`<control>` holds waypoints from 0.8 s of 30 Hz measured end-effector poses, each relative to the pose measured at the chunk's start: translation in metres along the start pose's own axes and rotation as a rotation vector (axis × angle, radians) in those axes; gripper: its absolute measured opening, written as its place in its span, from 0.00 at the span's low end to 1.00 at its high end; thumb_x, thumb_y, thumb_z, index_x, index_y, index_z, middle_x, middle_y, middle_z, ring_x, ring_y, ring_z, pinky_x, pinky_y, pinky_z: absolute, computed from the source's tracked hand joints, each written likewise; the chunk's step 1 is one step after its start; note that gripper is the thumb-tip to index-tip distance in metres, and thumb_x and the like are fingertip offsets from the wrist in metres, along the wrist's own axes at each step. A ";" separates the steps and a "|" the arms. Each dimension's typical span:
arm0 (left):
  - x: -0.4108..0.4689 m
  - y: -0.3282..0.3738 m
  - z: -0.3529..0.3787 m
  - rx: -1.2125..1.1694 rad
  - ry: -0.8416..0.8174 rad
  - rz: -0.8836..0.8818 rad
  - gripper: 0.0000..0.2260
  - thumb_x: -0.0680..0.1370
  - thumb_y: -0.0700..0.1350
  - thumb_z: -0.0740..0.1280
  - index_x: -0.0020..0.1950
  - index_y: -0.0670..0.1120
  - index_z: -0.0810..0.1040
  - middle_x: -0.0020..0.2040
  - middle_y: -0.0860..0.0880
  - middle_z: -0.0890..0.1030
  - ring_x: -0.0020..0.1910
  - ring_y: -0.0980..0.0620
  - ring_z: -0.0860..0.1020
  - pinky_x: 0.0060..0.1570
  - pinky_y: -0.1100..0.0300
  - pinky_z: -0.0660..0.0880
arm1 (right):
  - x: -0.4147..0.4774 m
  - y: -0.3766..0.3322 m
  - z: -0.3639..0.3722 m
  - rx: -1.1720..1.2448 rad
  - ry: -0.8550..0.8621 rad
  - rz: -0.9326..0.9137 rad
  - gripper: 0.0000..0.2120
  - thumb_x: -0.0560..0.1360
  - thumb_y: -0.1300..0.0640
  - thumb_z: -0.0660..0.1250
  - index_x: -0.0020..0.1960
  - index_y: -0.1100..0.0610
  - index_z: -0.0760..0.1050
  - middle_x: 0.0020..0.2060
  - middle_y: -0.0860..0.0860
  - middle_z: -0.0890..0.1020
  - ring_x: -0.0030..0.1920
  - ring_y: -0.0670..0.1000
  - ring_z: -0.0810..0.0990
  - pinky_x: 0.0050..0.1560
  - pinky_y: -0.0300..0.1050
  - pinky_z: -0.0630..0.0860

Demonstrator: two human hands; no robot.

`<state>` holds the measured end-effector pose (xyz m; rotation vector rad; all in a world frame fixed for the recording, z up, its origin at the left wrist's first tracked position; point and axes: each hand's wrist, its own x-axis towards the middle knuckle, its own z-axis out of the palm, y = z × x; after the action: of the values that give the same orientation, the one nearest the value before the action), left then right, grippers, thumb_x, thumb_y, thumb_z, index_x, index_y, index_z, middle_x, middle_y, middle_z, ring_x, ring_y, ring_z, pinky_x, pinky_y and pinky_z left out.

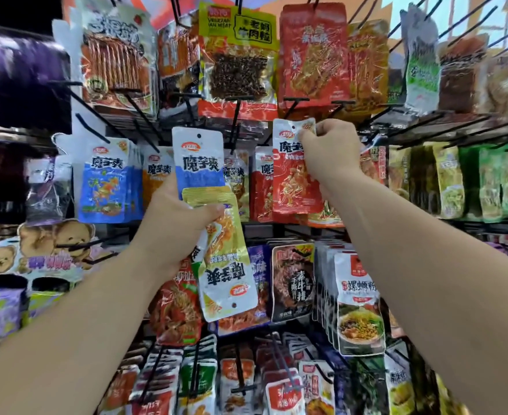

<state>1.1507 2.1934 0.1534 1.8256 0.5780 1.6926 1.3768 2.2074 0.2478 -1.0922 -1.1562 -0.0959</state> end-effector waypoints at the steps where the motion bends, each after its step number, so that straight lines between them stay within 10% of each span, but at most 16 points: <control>1: -0.001 0.002 0.001 -0.003 -0.020 -0.011 0.23 0.80 0.33 0.71 0.50 0.63 0.69 0.34 0.75 0.78 0.33 0.77 0.77 0.30 0.79 0.71 | 0.000 0.001 0.000 0.012 -0.002 0.001 0.16 0.80 0.54 0.68 0.34 0.52 0.72 0.25 0.46 0.70 0.25 0.47 0.66 0.27 0.41 0.63; 15: 0.008 -0.007 -0.003 0.058 0.002 -0.057 0.18 0.78 0.34 0.73 0.58 0.56 0.77 0.41 0.60 0.85 0.39 0.60 0.84 0.35 0.67 0.78 | 0.000 0.002 0.007 0.011 0.027 -0.058 0.20 0.76 0.56 0.66 0.30 0.53 0.60 0.23 0.46 0.59 0.26 0.50 0.57 0.32 0.46 0.59; 24: 0.009 -0.007 -0.003 0.064 -0.026 -0.063 0.20 0.78 0.34 0.74 0.60 0.57 0.77 0.52 0.56 0.86 0.49 0.54 0.85 0.47 0.57 0.82 | 0.007 0.003 0.006 -0.038 0.009 -0.038 0.14 0.74 0.54 0.70 0.33 0.59 0.73 0.26 0.51 0.63 0.29 0.52 0.61 0.32 0.48 0.61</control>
<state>1.1488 2.2050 0.1559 1.8513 0.6791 1.6243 1.3775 2.2168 0.2506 -1.1022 -1.1714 -0.1522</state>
